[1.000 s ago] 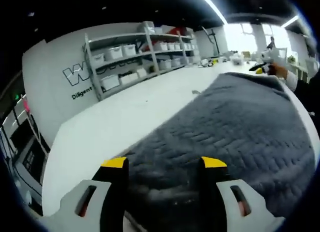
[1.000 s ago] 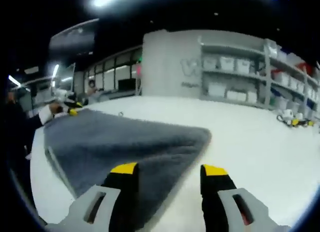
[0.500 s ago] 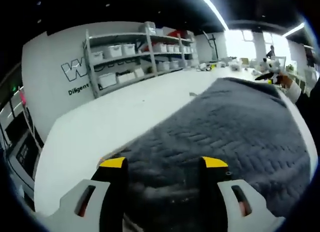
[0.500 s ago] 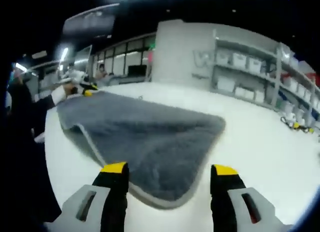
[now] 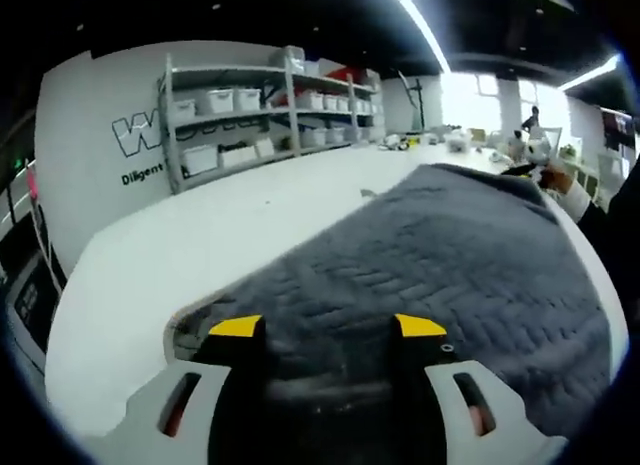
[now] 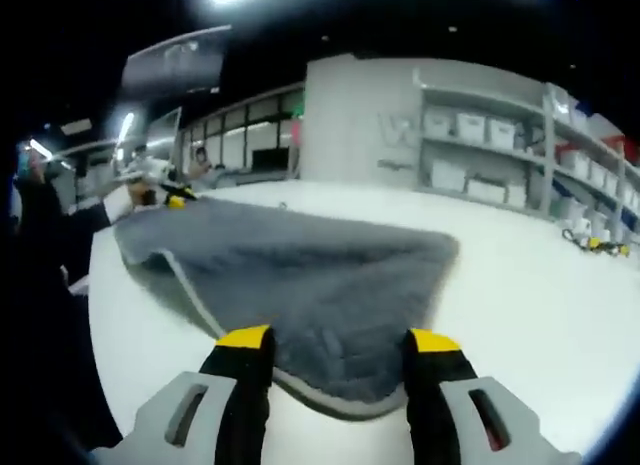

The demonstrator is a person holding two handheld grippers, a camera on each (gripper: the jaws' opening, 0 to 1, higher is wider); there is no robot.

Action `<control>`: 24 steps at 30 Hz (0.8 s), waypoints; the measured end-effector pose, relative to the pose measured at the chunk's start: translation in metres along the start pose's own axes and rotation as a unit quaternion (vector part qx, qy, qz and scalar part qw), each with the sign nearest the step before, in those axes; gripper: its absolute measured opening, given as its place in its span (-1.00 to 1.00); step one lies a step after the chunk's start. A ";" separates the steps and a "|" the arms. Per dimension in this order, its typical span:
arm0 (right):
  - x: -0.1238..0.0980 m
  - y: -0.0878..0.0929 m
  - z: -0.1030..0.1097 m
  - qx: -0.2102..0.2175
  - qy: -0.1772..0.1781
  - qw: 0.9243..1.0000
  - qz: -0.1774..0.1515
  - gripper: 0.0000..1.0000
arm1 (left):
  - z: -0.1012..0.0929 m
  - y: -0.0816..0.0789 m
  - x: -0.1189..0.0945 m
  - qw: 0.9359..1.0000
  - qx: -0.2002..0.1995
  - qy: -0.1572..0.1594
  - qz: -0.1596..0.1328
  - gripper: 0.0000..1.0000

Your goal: Open the folded towel by lifting each exposed corner and separating the folded layers until the towel lies flat within the target outline without major curled edges

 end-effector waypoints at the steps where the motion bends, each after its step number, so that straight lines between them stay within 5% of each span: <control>1: 0.000 0.000 0.000 0.002 -0.001 1.000 0.000 -0.01 | 0.000 0.000 0.000 1.000 0.001 0.002 0.001 -0.12; 15: -0.008 0.007 -0.008 0.011 0.003 1.000 -0.009 -0.40 | -0.012 0.008 0.001 0.999 -0.032 0.014 0.009 -0.26; 24: -0.016 0.011 -0.012 0.007 -0.009 1.000 -0.002 -0.32 | -0.011 0.008 0.001 0.999 -0.035 0.012 0.006 -0.24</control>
Point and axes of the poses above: the point that each gripper's makers call its tool centre point, and the gripper's own axes: x roughly forward along the fingers, z roughly to its left, y roughly out of its underside, the point moved 5 cm from there along -x, roughly backward along the fingers, and after that the axes turned 14 degrees about -x, right-handed, at the moved point
